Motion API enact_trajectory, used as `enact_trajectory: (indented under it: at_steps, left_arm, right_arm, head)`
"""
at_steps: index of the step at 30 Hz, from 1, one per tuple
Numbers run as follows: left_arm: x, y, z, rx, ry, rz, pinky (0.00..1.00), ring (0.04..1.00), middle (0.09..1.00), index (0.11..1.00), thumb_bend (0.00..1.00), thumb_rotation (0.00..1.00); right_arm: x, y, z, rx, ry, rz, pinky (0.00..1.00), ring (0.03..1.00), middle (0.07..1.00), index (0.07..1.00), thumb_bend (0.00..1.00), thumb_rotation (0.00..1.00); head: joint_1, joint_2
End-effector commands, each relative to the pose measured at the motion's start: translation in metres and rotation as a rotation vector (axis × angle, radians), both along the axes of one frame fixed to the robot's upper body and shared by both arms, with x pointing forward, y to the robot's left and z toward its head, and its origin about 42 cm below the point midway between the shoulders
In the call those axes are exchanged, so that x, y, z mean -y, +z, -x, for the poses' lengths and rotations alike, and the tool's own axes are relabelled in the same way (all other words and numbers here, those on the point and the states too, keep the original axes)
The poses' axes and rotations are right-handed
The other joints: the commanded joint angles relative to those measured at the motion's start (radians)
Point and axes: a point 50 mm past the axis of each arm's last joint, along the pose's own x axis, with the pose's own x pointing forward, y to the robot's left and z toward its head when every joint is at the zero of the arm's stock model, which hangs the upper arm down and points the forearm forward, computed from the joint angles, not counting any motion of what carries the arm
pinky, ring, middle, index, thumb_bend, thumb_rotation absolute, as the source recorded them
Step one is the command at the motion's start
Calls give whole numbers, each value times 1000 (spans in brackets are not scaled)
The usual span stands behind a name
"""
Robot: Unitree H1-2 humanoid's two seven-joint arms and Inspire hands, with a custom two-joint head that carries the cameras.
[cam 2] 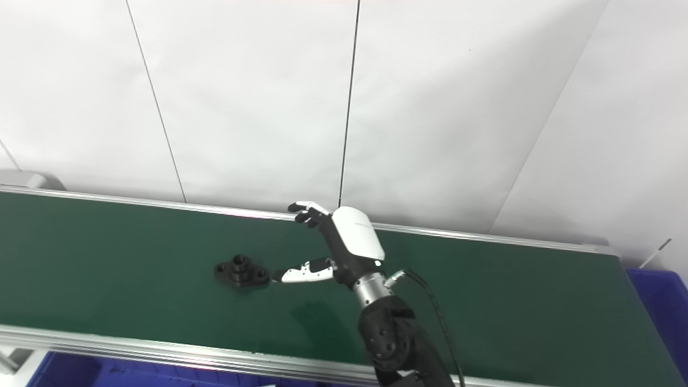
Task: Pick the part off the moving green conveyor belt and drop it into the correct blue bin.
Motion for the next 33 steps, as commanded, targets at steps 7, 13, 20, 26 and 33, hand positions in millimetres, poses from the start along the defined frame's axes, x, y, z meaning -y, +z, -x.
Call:
enact_trajectory:
  at_steps: [7,13,20,26,33]
  left_arm:
    - [9,12,0,129,10,47,668,741,784,767,832,152]
    - [13,13,4,169,13,56,641,718,764,755,819,172]
    - [17,14,2,185,9,67,640,715,762,753,827,155]
    - [19,14,0,197,6,63,631,716,766,758,834,158]
    - [20,15,-1,200,1,68,623,715,769,764,834,158]
  right_arm:
    - [-21,10,-18,44,37,70,654,708,726,784,852,360]
    - [-25,1,-29,7,32,179,679,749,761,805,872,389]
    - [-29,-6,-43,5,34,337,698,777,804,827,892,444]
    - [-31,-9,-53,9,34,427,698,770,803,828,897,432]
    - [-30,-10,-61,13,46,503,694,767,791,821,885,415]
  head:
    - [8,3]
    - [16,6]
    - [24,8]
    - [27,11]
    - [32,14]
